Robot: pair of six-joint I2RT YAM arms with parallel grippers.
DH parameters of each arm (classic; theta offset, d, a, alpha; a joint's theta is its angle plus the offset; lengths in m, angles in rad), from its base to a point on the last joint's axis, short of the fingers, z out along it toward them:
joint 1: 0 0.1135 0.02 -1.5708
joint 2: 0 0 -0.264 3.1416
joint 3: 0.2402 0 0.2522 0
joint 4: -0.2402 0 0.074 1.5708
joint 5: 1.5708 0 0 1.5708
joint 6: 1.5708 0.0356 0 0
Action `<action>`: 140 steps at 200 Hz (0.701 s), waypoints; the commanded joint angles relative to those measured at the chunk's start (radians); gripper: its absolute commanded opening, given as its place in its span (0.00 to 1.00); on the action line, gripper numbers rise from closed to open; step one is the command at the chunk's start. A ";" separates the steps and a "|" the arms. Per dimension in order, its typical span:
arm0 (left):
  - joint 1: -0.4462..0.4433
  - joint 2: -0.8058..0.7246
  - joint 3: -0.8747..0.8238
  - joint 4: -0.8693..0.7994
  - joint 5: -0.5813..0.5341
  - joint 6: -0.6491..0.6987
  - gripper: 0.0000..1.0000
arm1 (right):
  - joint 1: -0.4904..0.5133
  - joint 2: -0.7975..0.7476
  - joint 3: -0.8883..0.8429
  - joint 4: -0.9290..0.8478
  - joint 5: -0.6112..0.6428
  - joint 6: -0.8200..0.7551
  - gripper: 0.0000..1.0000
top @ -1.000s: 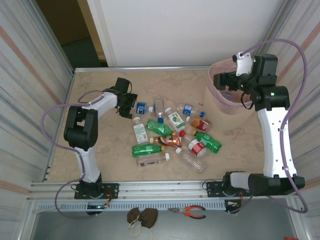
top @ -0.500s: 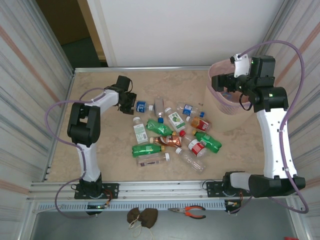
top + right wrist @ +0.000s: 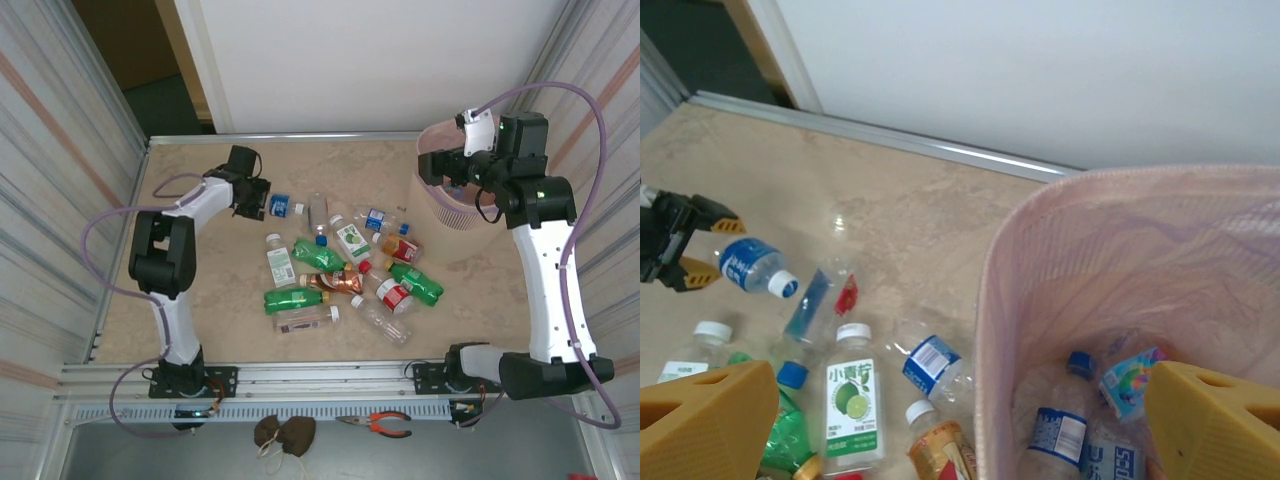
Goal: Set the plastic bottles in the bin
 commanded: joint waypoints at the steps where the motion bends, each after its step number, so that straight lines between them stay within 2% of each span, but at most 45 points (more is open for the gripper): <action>1: 0.007 -0.130 -0.023 0.085 -0.041 0.165 0.57 | 0.007 -0.031 -0.024 0.041 -0.045 0.031 0.93; 37: 0.008 -0.287 -0.088 0.255 -0.009 0.440 0.58 | 0.018 -0.046 -0.052 0.081 -0.105 0.062 0.94; 64: 0.008 -0.410 -0.178 0.425 0.049 0.596 0.56 | 0.031 -0.067 -0.085 0.139 -0.171 0.082 0.94; 75: 0.008 -0.455 -0.209 0.488 0.093 0.660 0.54 | 0.036 -0.074 -0.099 0.163 -0.199 0.087 0.94; 106: 0.008 -0.557 -0.256 0.601 0.277 0.836 0.55 | 0.047 -0.089 -0.128 0.236 -0.291 0.117 0.94; 120: 0.008 -0.593 -0.278 0.663 0.355 0.873 0.59 | 0.060 -0.093 -0.137 0.266 -0.336 0.122 0.94; 140: 0.008 -0.628 -0.302 0.732 0.459 0.918 0.59 | 0.085 -0.105 -0.156 0.312 -0.374 0.131 0.94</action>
